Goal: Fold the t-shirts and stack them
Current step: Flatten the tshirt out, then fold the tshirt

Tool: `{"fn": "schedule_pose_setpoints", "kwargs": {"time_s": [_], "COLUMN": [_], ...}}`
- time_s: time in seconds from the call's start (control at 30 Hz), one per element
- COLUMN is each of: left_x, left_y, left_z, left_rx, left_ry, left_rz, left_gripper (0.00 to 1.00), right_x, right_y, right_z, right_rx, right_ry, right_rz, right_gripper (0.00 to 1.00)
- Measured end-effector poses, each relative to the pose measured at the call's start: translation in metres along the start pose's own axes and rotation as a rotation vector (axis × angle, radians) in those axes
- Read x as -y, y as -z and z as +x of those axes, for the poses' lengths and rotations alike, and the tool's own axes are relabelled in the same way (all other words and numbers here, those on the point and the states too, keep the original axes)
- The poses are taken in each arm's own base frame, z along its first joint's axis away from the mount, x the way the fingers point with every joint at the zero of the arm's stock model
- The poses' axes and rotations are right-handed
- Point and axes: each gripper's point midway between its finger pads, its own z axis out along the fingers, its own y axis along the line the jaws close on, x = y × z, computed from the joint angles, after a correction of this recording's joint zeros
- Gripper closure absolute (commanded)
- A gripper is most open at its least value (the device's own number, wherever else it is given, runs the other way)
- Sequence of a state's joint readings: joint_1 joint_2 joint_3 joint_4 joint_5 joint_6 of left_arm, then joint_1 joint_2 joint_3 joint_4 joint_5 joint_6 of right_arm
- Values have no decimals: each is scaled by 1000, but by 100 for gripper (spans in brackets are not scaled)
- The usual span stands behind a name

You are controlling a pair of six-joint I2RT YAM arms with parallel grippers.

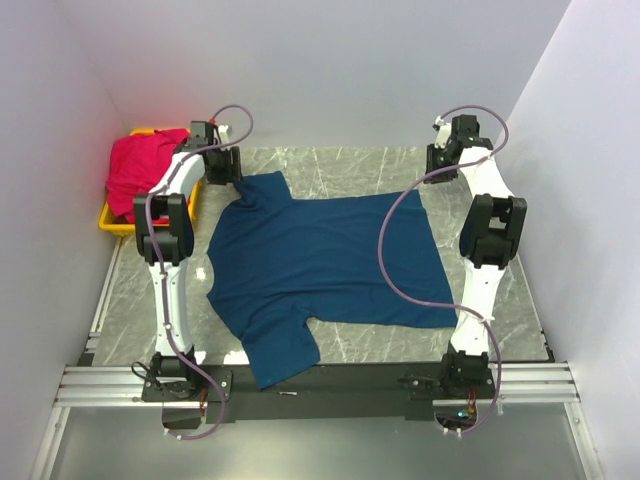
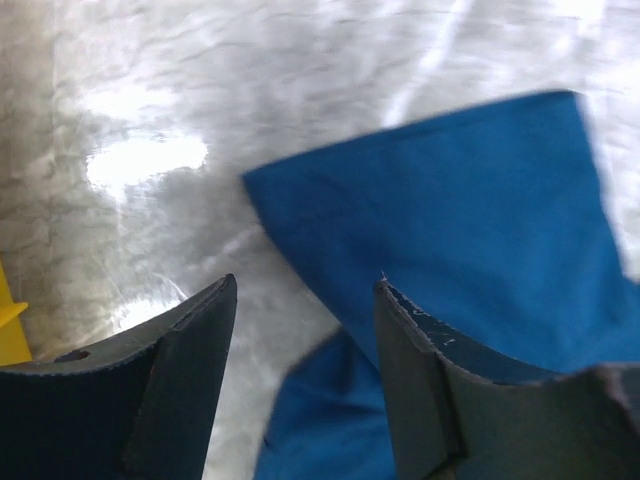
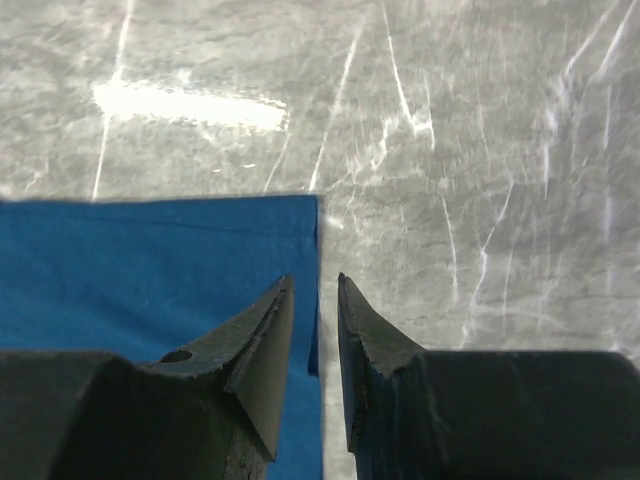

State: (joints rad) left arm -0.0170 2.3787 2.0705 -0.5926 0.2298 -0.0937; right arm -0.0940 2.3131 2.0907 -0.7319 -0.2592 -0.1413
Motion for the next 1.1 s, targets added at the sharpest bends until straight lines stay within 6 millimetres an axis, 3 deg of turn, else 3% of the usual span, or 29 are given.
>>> {"fn": "schedule_pose_setpoints", "kwargs": {"time_s": [0.13,0.33,0.53,0.83,1.1], "left_x": [-13,-20,-25,-20,-8], "left_y": [-12,-15,-31,-34,-40], "left_z": [4,-7,-2,-7,-9], "left_rx": [4,51,44,61,66], "left_ry": [27,44,58,63,39], "left_rz": [-66,-111,-119,-114,-115], "left_gripper": [44,45,45,44,47], "right_x": [0,1,0,-15,-28], "right_y": [-5,-10,-35,-58,-62], "right_z": [-2,-9,10,28,27], "right_rx": [18,50,-2,-54,-57], "right_ry": [-38,-66,-91,-82,-49], "right_rz": [6,8,-1,-16,-1], "right_gripper": [68,68,64,63,68]}}
